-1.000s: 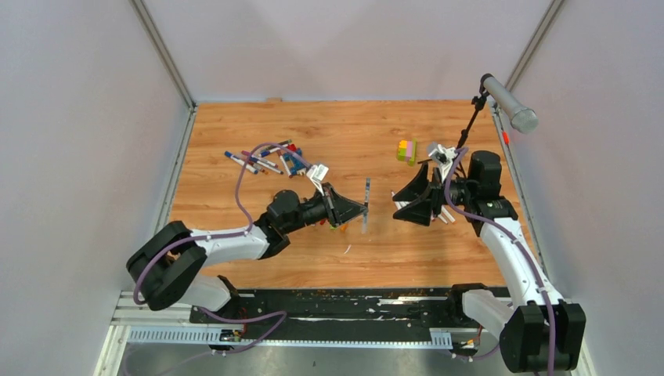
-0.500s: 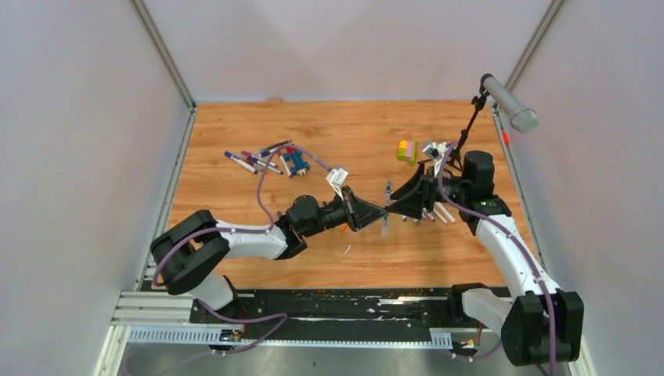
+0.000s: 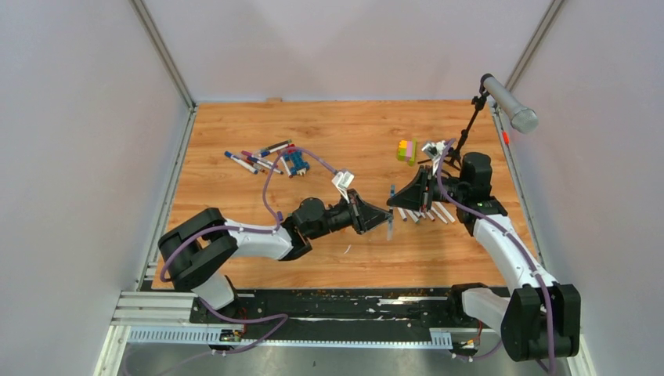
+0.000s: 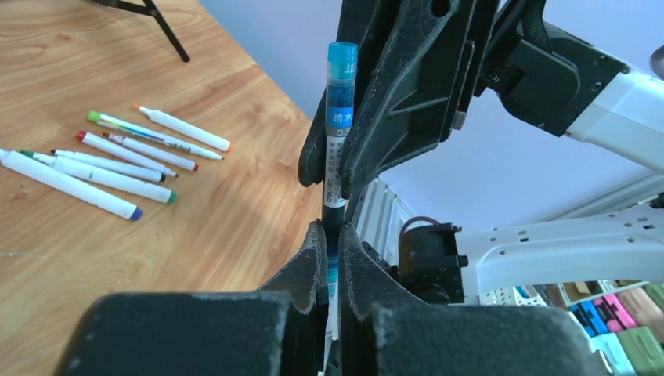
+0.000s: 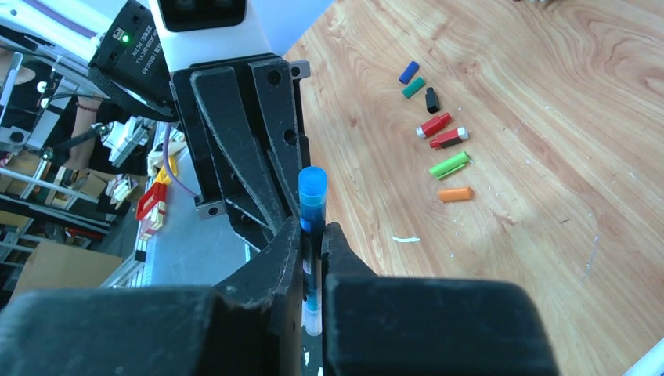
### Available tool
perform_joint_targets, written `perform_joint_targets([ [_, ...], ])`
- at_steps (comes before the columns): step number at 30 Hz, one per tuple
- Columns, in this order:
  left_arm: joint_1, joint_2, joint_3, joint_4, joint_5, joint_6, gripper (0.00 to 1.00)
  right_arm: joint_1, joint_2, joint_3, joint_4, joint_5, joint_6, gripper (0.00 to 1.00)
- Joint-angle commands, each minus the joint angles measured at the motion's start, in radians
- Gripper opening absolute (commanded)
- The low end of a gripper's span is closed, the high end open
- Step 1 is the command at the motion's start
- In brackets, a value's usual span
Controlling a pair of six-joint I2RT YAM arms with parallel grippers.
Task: Open the pen caps
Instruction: Pick up the pen from the center of the board.
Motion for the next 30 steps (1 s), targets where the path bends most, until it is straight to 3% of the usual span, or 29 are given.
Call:
perform_joint_targets([
  [1,-0.014,-0.004,0.052,0.051,0.016,0.011,0.14,0.008,0.007,0.002,0.103,-0.055,0.044,0.00],
  [5,-0.015,-0.005,0.069,-0.002,0.090,0.026,0.60,0.007,-0.016,0.029,0.057,-0.066,-0.007,0.00],
  [6,-0.015,-0.002,0.067,-0.009,0.107,0.030,0.70,0.007,-0.020,0.029,0.057,-0.068,-0.008,0.00],
  [7,-0.014,0.004,0.067,-0.009,0.130,0.033,0.71,0.008,-0.023,0.029,0.057,-0.070,-0.007,0.00],
  [14,-0.014,0.049,0.060,-0.012,0.176,0.025,0.70,0.003,-0.018,0.035,0.047,-0.056,-0.009,0.00],
  [22,-0.014,0.051,0.041,-0.046,0.152,0.026,0.60,-0.008,-0.021,0.033,0.028,0.035,-0.010,0.00],
  [30,-0.030,-0.006,0.086,-0.311,0.002,0.093,0.45,-0.007,-0.040,0.025,0.020,0.185,0.063,0.00],
])
